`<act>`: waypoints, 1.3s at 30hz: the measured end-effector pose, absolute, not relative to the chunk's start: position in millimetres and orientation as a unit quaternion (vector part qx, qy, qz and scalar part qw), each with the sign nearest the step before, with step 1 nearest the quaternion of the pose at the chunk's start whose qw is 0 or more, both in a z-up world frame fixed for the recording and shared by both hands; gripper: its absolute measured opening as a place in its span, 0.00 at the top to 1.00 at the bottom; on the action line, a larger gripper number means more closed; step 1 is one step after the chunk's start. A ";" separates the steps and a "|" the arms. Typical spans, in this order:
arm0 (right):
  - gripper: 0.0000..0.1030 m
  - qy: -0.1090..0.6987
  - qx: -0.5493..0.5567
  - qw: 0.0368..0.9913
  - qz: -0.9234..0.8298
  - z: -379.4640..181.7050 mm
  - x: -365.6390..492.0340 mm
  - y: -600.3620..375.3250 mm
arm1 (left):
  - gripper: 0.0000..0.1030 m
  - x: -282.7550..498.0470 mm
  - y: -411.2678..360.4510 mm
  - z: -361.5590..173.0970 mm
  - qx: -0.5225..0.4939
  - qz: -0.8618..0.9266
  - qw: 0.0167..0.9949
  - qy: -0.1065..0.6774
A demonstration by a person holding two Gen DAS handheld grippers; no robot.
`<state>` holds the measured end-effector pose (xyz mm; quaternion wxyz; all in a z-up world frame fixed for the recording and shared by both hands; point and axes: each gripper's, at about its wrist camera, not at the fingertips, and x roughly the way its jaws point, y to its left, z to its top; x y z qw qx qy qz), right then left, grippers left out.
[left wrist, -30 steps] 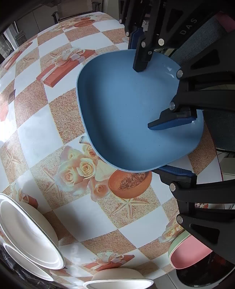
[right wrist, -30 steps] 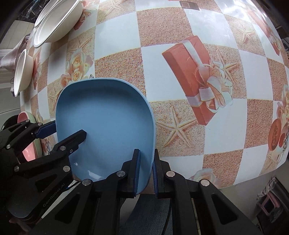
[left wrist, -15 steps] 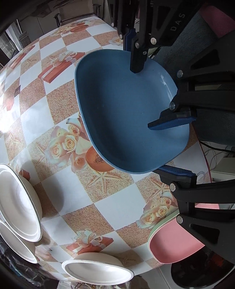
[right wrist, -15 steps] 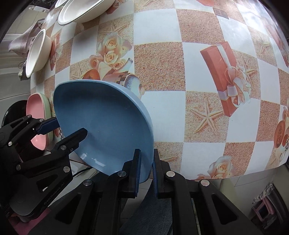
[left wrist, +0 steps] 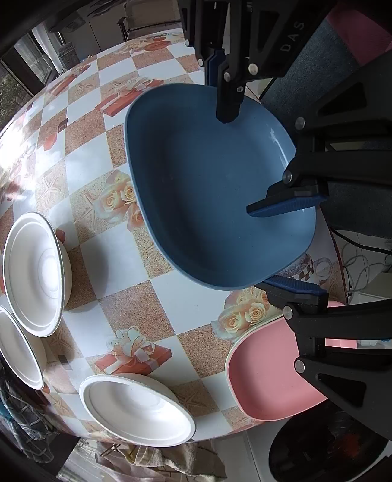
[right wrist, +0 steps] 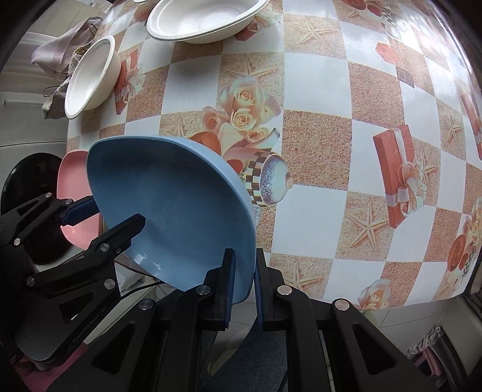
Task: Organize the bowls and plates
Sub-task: 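Lift the blue plate with both grippers and carry it over the pink plate, then lower the blue plate onto the pink plate and open both grippers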
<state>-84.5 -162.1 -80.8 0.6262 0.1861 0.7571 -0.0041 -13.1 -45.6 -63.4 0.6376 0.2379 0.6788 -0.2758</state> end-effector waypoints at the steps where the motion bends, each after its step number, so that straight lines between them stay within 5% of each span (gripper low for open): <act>1: 0.86 0.756 0.183 0.628 -0.002 -78.1 -81.7 -160.7 | 0.59 -15.9 -43.1 -60.9 0.235 -0.274 0.640 0.678; 39: 0.86 0.755 0.088 0.637 0.130 -34.1 -22.8 -46.1 | 0.59 18.9 99.7 -38.3 0.165 -0.135 0.703 0.679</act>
